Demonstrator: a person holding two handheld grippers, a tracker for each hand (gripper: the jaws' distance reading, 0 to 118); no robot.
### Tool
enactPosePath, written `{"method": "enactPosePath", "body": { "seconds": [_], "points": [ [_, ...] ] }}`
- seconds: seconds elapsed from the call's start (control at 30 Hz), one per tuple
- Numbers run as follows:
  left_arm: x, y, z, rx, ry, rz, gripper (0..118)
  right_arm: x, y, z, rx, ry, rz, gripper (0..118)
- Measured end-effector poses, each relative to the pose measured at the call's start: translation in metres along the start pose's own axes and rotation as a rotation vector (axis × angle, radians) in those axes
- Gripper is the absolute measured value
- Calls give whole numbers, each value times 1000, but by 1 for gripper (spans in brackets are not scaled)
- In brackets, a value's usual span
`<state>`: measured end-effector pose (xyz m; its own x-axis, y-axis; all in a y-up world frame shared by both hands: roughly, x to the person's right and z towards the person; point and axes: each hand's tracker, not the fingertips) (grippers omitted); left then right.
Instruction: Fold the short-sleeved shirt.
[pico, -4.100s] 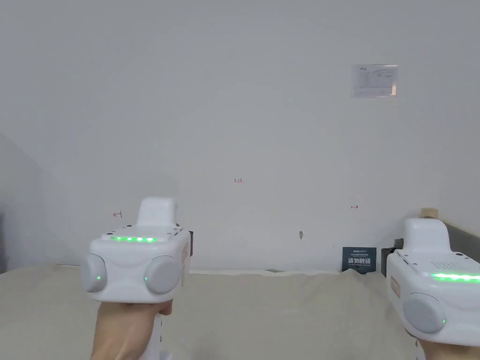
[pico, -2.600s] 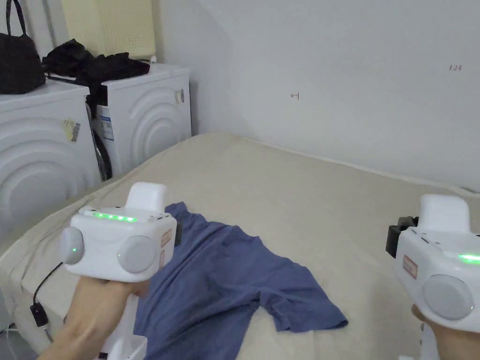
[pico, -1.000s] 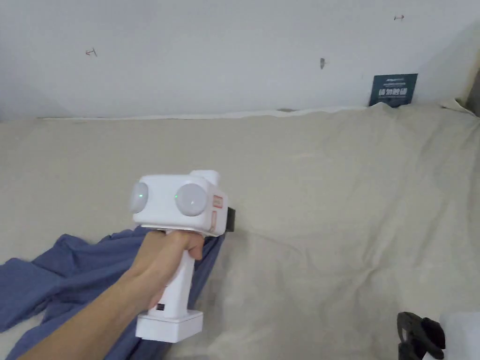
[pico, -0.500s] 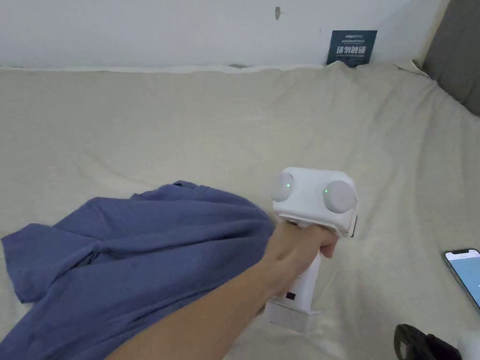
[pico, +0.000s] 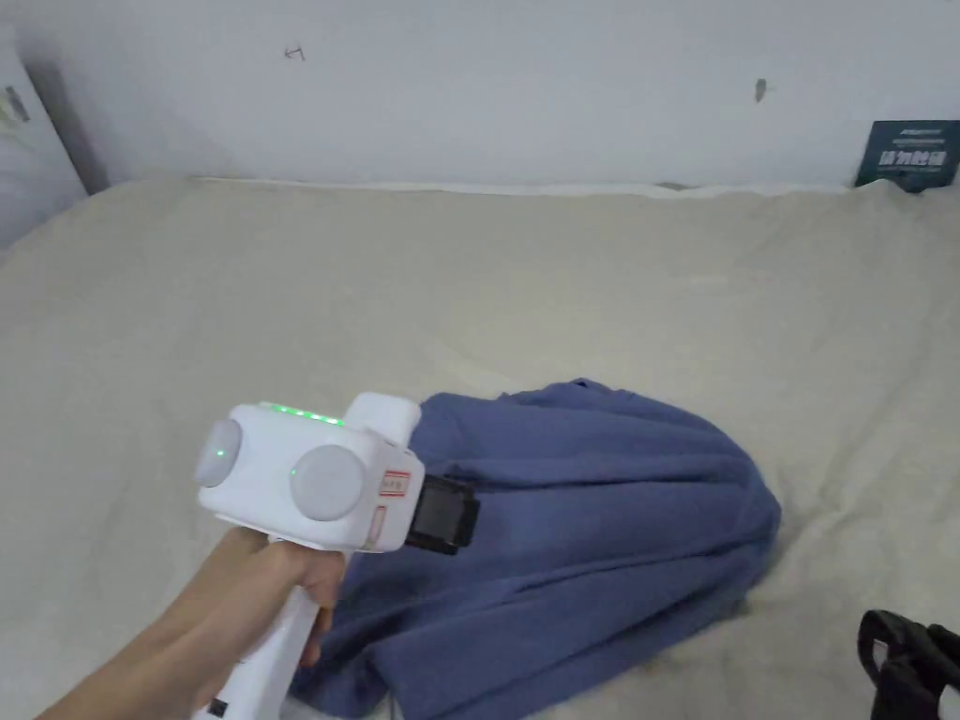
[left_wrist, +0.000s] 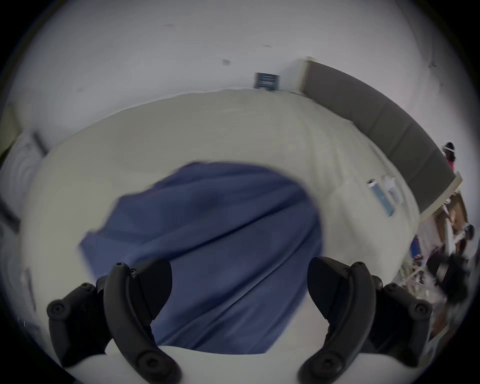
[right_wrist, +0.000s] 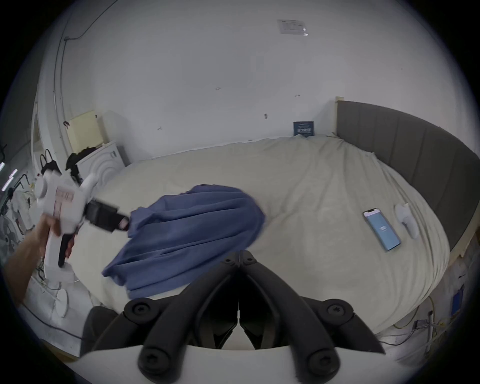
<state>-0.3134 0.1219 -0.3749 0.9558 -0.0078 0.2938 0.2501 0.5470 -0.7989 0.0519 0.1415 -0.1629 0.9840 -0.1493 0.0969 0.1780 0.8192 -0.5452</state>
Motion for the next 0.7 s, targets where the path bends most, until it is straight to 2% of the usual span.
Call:
{"method": "enactPosePath", "body": {
  "seconds": [0.03,0.07,0.1,0.13,0.17,0.23,0.4,0.43,0.47,0.5,0.53,0.57,0.6,0.7],
  "points": [
    [-21,-18,5,-15,26,43,80,-7,-2,0,-7,32,-8,1],
    [-48,-38,10,-30,47,110,25,-14,-5,-1,-15,56,-10,1],
    [-68,-55,14,-39,39,177,25,-23,-8,-4,-31,54,-3,1],
    [-84,-68,14,-16,62,206,2,-30,-11,-5,-44,63,8,1],
    [-91,-91,9,-47,62,280,0,-38,-15,-8,-57,73,23,1],
    [-100,-124,4,-61,113,279,0,-51,-19,-13,-91,79,47,1],
    [-109,-116,-21,-114,-106,312,0,-75,-21,-21,-129,91,74,1],
    [-104,-120,-19,-117,-90,312,38,-79,-22,-22,-132,90,79,1],
    [-97,-117,-30,-124,-96,311,99,-82,-22,-22,-136,88,89,1],
    [-95,-114,-44,-134,-76,301,116,-85,-22,-24,-145,89,103,1],
    [-99,-115,-39,-150,-40,320,112,-87,-22,-25,-150,90,112,1],
    [-86,-120,-38,-132,-43,236,112,-88,-22,-26,-152,88,122,1],
    [-82,-118,-45,-151,-46,274,112,-90,-22,-27,-158,88,135,1],
    [-75,-115,-62,-158,-30,267,109,-92,-22,-33,-171,89,150,1]
  ]
}}
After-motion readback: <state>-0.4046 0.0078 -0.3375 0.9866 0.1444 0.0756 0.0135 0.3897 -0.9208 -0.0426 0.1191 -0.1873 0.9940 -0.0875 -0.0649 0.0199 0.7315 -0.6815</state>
